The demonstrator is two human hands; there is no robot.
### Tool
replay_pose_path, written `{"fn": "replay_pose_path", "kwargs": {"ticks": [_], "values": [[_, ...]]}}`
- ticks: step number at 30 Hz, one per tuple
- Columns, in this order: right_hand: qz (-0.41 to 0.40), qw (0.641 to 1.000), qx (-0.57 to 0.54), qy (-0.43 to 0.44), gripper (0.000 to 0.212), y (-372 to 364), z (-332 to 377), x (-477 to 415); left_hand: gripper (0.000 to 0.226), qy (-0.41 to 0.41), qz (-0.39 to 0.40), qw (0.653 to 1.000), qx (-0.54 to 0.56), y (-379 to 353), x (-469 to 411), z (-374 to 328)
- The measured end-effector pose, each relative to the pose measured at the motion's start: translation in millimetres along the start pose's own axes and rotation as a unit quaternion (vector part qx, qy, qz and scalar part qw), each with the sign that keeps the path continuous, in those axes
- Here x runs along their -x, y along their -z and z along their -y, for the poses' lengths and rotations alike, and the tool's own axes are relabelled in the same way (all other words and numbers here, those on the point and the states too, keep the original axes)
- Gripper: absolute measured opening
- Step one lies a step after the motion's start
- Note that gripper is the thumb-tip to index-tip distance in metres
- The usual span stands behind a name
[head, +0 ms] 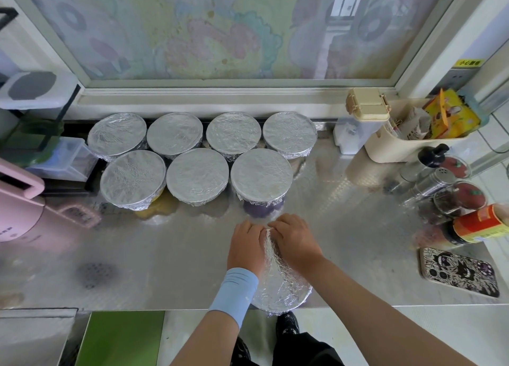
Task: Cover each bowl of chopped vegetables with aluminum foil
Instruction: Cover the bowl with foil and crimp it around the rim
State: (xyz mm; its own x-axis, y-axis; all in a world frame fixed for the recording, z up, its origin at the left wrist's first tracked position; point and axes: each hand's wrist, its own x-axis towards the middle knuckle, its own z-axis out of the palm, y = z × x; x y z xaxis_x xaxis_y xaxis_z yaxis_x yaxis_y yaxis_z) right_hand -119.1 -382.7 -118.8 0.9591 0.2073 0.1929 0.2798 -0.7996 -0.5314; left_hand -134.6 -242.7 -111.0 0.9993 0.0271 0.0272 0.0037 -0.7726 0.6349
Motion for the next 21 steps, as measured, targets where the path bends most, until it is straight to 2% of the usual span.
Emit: {"fn": "replay_pose_path", "kwargs": {"ticks": [5, 12, 17, 19, 21], "values": [[-0.01, 0.996, -0.045, -0.072, 0.025, 4, 0, 7, 0.019, 0.006, -0.022, 1.0, -0.006, -2, 4, 1], [-0.006, 0.998, -0.051, -0.04, 0.027, 2, -8, 3, 0.022, 0.023, 0.02, 0.999, 0.01, 3, 4, 0], [-0.025, 0.999, 0.02, 0.008, 0.019, 2, 9, -14, 0.02, 0.078, -0.028, 0.997, 0.008, 9, 5, 4], [-0.023, 1.0, 0.02, -0.006, 0.018, -1, 14, -18, 0.021, 0.117, -0.023, 0.993, -0.002, 11, 5, 6], [-0.018, 0.999, -0.002, -0.041, 0.02, -4, 13, -17, 0.022, 0.113, -0.015, 0.993, -0.006, 13, 5, 5]]}}
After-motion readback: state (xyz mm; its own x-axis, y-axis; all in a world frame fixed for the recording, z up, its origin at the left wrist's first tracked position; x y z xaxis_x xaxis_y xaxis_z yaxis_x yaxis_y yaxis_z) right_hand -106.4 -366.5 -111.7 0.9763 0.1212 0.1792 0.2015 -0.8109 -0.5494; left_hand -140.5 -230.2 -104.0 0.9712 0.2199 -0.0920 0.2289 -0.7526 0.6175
